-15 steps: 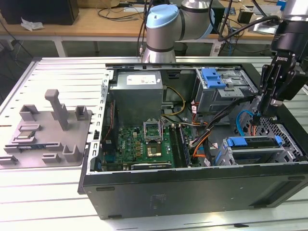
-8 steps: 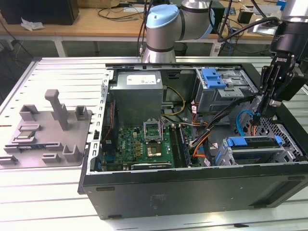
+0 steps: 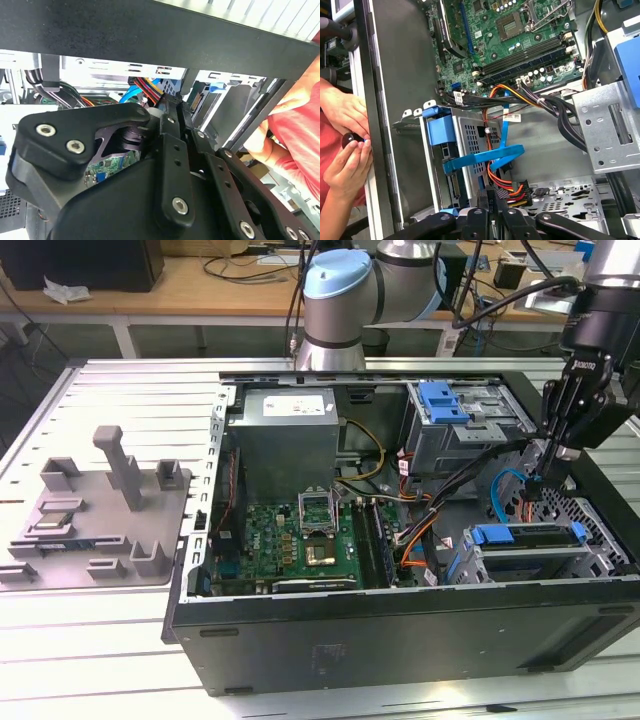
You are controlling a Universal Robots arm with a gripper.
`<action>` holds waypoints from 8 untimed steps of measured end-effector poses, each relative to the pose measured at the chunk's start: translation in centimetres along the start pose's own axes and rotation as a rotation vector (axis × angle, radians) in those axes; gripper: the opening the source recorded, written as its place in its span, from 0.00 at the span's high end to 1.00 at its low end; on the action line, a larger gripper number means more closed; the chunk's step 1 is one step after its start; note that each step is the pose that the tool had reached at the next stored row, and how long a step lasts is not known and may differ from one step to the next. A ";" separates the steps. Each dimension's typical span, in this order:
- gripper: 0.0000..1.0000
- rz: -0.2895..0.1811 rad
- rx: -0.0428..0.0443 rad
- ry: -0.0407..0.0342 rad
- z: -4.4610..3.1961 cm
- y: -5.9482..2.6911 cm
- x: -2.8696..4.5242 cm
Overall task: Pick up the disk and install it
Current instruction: 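Insert the first disk wire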
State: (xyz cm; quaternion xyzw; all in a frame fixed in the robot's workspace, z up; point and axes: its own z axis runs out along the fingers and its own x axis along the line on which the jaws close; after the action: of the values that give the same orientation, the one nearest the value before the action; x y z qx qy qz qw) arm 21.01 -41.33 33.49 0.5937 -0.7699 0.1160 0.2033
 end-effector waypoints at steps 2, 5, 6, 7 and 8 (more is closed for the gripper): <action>0.83 -0.001 0.0002 0.0000 0.02 0.00 -0.01; 0.83 -0.001 0.0001 -0.0003 0.06 0.11 -0.07; 0.83 -0.001 0.0004 -0.0001 0.01 0.21 -0.14; 0.83 -0.001 0.0004 -0.0001 -0.01 0.26 -0.20; 0.83 -0.001 0.0005 -0.0001 -0.05 0.33 -0.29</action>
State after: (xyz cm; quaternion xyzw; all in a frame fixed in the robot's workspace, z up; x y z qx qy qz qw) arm 20.76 -40.97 33.43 0.5942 -0.7695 0.1161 0.2032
